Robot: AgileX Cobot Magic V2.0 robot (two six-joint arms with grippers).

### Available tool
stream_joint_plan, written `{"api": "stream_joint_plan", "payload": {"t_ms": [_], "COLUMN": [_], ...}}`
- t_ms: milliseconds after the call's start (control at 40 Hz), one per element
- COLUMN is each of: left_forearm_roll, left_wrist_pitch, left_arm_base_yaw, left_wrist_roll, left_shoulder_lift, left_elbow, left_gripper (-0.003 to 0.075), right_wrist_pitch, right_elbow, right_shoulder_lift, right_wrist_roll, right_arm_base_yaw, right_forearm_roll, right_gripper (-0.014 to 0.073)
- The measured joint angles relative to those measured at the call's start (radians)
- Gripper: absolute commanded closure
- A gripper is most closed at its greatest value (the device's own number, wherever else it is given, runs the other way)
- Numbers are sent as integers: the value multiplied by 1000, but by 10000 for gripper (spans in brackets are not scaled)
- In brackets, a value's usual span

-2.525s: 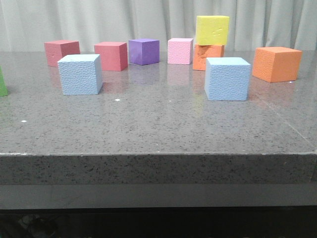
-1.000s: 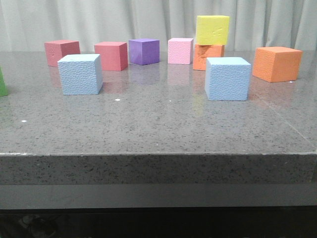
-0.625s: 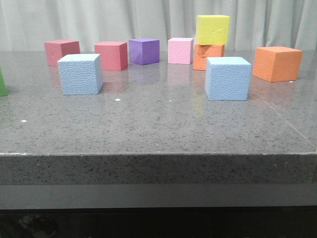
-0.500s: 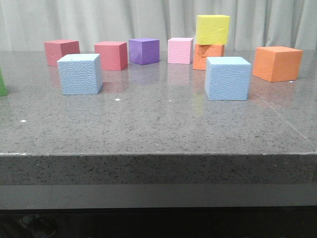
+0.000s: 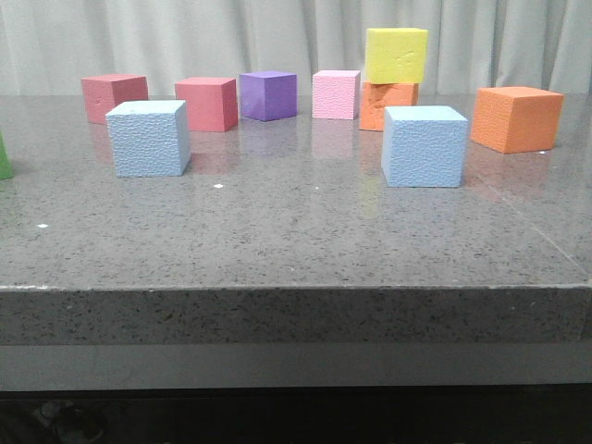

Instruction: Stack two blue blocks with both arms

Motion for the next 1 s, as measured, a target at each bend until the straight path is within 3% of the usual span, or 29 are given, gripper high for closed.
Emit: {"api": "stream_joint_plan", "payload": {"t_ms": [175,425,575,1000], "left_forearm_roll": [0,0,0,0], "left_wrist_pitch": [0,0,0,0], "left_arm_base_yaw": [-49,-53,-53,-53], "left_wrist_roll": [0,0,0,0], "left_shoulder_lift": [0,0,0,0], "left_elbow": [0,0,0,0], "left_gripper": [133,133,133,133], "right_wrist_pitch": [32,30,16,-6], "right_elbow": [-133,-288,-372,-570], "right_shoulder_lift": [195,447,571,859], "right_wrist_roll": [79,493,678,774], "right_arm_base_yaw": [153,232,232,230], "right_forearm_roll": [-26,-328,-406,-424], "right_gripper": [-41,-41,-41,-41]}}
